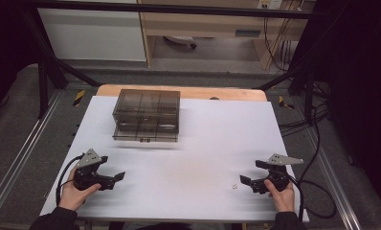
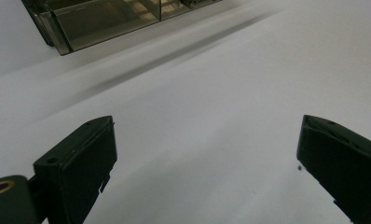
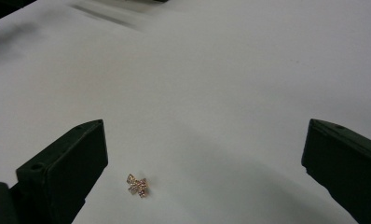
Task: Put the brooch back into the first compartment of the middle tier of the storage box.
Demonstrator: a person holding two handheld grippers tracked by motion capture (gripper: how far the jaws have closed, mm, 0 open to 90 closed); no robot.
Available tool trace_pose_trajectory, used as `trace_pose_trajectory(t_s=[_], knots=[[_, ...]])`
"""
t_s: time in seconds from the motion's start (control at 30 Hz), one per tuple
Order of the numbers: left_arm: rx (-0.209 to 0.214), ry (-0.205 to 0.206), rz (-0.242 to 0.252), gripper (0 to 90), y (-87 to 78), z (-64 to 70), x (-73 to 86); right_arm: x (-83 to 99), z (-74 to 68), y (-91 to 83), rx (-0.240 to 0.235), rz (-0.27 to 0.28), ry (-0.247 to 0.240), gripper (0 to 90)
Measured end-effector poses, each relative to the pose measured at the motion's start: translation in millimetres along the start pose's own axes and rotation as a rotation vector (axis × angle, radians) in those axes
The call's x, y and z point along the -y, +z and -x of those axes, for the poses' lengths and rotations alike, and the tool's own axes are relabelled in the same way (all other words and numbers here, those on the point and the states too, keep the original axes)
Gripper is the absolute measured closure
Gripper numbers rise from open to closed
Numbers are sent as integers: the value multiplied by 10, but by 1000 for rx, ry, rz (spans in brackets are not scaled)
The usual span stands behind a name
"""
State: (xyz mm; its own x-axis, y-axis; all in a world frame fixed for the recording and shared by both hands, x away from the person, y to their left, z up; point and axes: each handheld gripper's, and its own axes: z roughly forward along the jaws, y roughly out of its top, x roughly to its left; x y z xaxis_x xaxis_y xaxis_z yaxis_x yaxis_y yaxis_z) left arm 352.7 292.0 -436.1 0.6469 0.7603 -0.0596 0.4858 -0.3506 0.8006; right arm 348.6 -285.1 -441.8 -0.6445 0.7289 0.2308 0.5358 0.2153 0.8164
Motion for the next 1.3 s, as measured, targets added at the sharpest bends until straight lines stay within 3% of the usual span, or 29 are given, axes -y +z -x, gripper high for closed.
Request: trace_pose_trajectory(t_s=[0.7, 1.3], knots=[[1, 15, -9, 41, 56, 122, -76, 4, -16, 1, 6, -12, -15, 7], [30, 37, -22, 41, 144, 267, -135, 2, -26, 0, 11, -10, -20, 9]])
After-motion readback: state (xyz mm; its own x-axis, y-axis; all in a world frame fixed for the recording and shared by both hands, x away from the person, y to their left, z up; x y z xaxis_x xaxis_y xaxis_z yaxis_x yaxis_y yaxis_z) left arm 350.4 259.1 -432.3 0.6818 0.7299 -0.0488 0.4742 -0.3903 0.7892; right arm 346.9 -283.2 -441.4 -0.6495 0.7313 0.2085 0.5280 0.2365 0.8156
